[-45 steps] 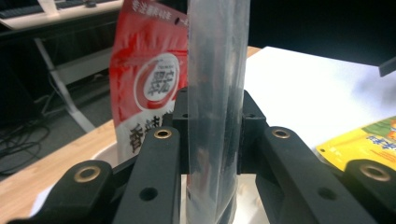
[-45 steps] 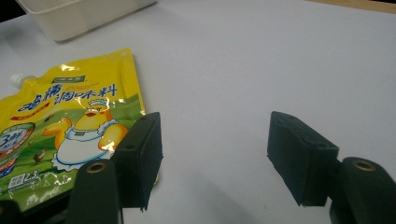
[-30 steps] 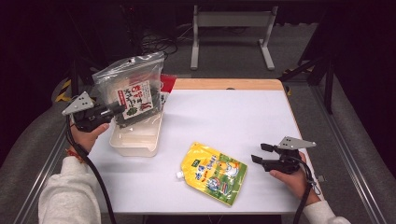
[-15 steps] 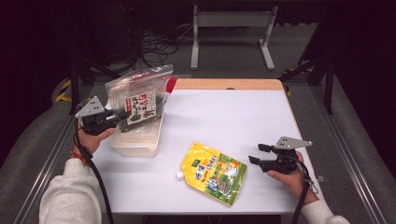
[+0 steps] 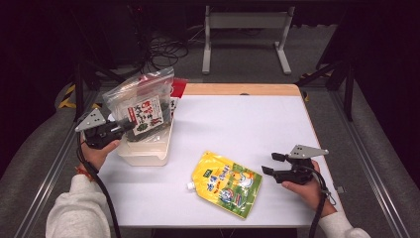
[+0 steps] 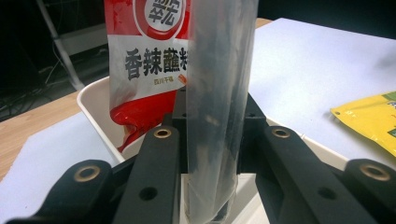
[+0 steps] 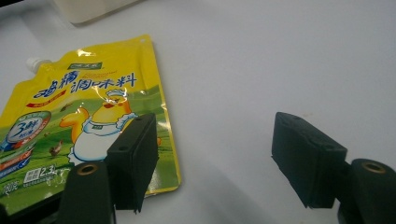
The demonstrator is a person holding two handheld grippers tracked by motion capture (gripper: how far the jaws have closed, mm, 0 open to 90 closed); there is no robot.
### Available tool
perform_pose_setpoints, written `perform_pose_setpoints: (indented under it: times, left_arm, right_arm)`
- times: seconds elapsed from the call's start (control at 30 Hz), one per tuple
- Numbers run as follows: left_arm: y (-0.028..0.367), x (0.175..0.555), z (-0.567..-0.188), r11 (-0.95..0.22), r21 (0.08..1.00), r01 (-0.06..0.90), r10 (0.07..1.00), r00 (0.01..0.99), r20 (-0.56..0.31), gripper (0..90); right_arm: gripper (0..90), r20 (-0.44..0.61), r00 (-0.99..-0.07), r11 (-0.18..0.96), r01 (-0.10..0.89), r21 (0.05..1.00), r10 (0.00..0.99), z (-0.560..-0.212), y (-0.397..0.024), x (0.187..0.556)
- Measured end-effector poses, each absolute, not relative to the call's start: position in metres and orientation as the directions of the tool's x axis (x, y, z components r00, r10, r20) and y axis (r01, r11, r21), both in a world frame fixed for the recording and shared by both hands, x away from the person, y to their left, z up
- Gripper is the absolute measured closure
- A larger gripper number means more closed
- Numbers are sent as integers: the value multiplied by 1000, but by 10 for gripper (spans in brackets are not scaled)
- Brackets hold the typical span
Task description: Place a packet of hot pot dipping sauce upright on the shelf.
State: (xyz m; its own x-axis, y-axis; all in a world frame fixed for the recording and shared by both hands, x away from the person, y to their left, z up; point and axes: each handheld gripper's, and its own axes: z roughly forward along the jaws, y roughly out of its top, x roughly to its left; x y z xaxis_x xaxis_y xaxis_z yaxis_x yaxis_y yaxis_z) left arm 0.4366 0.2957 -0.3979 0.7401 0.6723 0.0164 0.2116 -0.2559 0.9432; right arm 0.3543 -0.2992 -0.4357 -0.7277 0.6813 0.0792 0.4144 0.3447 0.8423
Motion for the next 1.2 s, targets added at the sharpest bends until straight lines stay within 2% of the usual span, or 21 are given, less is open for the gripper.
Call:
perform_pose_setpoints:
  times: [0.47,0.73,1.07,1.2]
  left_arm:
    - [292,429,-399,-205,959,194,715,699,11,688]
    - [299,417,-392,-139,974,180,754,657,-13,564]
    - [302,396,-382,-131,978,164,804,595,7,427]
    - [300,383,-381,-138,976,166,821,570,19,417]
  right_arm:
    - [315,68,-731,358,411,839,679,-435,-297,354]
    - [318,61,-734,365,406,838,677,-434,-296,354]
    - [341,42,-740,390,401,829,671,-431,-288,356]
    - [345,38,-741,396,400,826,670,-429,-286,356]
